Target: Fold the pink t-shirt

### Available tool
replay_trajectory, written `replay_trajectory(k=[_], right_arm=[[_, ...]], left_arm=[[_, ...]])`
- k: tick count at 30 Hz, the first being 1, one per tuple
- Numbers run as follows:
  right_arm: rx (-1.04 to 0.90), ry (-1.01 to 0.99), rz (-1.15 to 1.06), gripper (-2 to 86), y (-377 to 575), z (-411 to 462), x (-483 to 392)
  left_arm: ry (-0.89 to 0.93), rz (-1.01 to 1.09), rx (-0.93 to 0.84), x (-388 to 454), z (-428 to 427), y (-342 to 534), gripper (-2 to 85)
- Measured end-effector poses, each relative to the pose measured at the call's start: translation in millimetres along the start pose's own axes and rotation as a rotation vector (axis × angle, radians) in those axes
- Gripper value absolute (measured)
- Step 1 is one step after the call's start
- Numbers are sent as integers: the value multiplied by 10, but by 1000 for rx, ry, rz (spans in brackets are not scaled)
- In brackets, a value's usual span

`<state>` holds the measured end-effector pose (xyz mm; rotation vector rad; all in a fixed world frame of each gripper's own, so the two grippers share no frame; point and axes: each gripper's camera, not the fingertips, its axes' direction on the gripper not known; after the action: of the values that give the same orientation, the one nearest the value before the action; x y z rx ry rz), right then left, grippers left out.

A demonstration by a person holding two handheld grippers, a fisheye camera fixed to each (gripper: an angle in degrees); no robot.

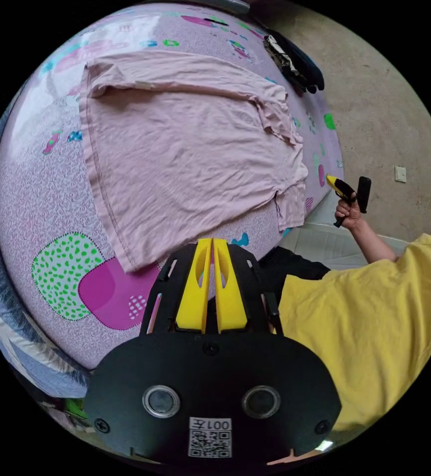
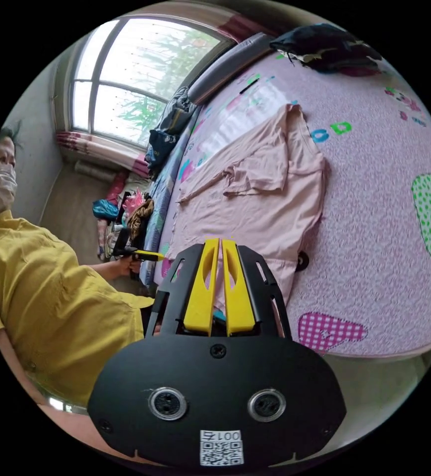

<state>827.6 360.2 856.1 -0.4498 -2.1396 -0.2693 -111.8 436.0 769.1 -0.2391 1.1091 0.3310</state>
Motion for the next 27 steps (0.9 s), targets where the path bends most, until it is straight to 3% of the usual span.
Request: replay_trajectory(k=[13,17,27], right_arm=[[-196,80,202,34,186,-141,1438],[-160,39,232,19,211,-138,1850],[-97,34,193,11,-301,81,2513]], left_arm=[[282,-326,120,171,-276,503,-16],[239,-349,140,370,-467,654,-16],[12,-251,441,521,-1999,241,-16]])
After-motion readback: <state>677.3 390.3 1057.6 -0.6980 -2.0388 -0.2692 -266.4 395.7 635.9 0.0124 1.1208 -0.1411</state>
